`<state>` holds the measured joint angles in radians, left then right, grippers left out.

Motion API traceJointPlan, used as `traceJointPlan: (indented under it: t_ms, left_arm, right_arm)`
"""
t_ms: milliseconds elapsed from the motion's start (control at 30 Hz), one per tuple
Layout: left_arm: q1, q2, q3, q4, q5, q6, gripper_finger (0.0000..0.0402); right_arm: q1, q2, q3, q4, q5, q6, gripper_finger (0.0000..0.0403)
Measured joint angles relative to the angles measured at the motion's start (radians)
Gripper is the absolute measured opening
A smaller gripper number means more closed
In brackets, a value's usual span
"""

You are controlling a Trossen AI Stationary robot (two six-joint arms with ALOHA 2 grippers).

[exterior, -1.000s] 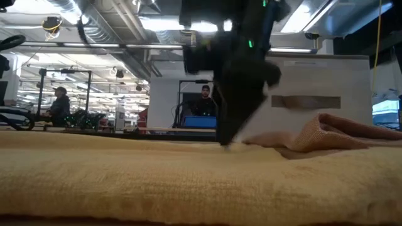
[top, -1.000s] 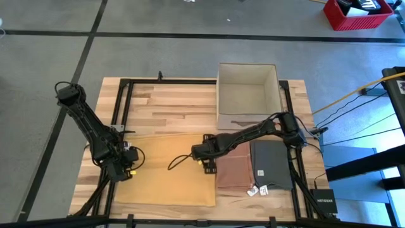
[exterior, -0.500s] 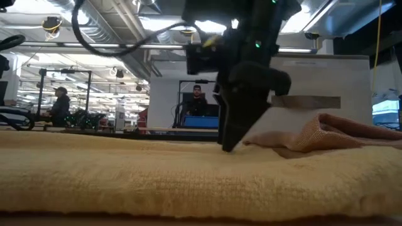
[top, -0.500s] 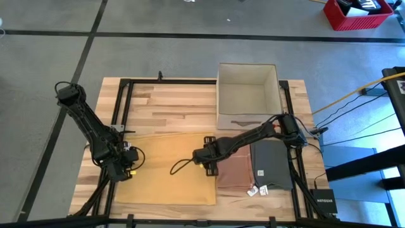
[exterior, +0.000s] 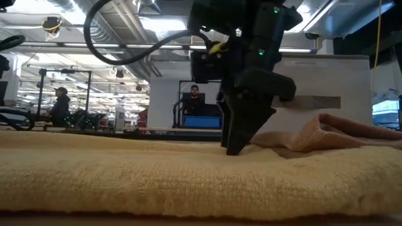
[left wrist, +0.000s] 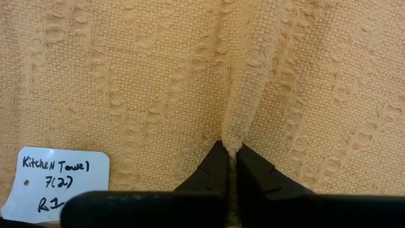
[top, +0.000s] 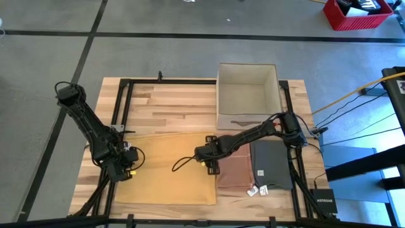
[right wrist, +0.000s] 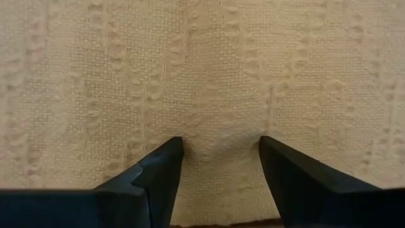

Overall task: Fold towel
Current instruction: Fold the yellow towel

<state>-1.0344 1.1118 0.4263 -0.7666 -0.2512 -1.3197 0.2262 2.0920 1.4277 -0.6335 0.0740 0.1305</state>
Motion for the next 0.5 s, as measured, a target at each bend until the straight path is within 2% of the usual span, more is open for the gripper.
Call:
traceJointPlan:
  t_ms: [100,200,300,433,500]
  left_arm:
    - [0.000,0.000,0.000,0.000,0.000,0.013,0.0007]
    - [0.000,0.000,0.000,0.000,0.000,0.019,0.0007]
    - [0.000,0.000,0.000,0.001,0.000,0.038,0.0003]
    - [0.000,0.000,0.000,0.001,0.000,0.039,0.0002]
    - [0.000,0.000,0.000,0.001,0.000,0.038,0.0002]
  right_arm:
    - [0.000,-0.001,-0.025,0.033,-0.014,0.000,0.0213]
    - [0.000,0.008,-0.049,0.047,-0.027,0.005,0.0187]
    - [0.001,0.016,-0.060,0.057,-0.032,0.021,0.0128]
    - [0.004,0.019,-0.060,0.059,-0.027,0.034,0.0025]
    - [0.004,0.020,-0.055,0.055,-0.030,0.040,0.0015]
